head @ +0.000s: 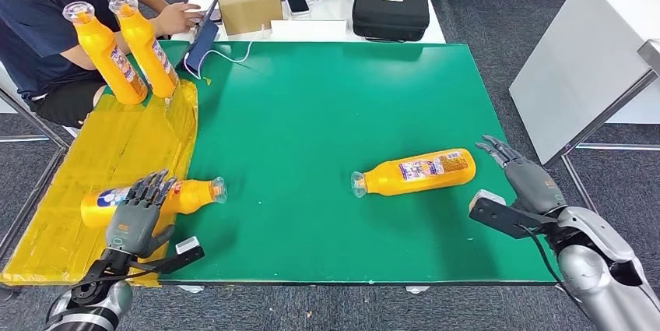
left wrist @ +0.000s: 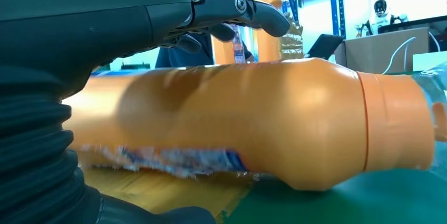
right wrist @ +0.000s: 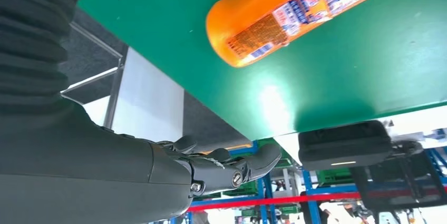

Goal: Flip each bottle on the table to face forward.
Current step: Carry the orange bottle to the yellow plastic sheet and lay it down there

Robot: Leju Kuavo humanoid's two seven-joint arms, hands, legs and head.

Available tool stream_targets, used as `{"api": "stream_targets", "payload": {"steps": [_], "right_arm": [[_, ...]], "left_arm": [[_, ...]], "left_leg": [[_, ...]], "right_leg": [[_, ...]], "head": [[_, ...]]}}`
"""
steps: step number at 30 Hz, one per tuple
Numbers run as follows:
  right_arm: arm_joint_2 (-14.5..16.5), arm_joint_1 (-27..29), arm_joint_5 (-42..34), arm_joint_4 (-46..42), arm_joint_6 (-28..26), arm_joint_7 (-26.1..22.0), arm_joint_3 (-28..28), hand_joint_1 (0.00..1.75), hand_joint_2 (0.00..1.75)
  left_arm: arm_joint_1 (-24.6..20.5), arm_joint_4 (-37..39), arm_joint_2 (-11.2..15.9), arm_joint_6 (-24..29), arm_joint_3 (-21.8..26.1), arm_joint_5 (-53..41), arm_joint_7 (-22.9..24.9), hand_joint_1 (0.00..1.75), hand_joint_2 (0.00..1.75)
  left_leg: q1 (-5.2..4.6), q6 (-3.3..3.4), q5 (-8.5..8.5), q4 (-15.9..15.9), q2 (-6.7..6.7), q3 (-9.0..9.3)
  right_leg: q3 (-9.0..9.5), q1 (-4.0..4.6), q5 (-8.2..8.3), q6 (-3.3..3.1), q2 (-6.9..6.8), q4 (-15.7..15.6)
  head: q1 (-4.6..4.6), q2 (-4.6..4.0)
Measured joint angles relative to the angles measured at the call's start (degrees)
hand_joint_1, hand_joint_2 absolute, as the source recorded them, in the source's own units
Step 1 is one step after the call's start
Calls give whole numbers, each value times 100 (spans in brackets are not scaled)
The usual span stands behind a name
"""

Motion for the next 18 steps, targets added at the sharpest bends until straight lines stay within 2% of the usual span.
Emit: {"api": "stream_targets", "payload": {"steps": [4, 9, 18], "right_arm": [[-70, -107, 25, 186, 76, 39, 4, 0, 175], [-54, -290, 270, 534, 108, 63, 145, 0, 175], [157, -654, 514, 1240, 74, 106, 560, 0, 175]], "left_arm": [[-188, 203, 20, -58, -151, 178, -99, 0, 0], [-396, 439, 16, -169, -306, 434, -226, 0, 0], [-628, 637, -56, -496, -454, 1122, -674, 0, 0]], "left_leg": [[0, 12, 10, 0, -5, 3], [-2, 22, 20, 0, -6, 3], [-5, 26, 23, 1, -6, -1]], "right_leg": [[8, 0, -1, -2, -9, 0], [9, -2, 11, 9, -11, 0], [6, -6, 14, 13, -11, 1]], "head": [[1, 0], [2, 0], [1, 0]]}}
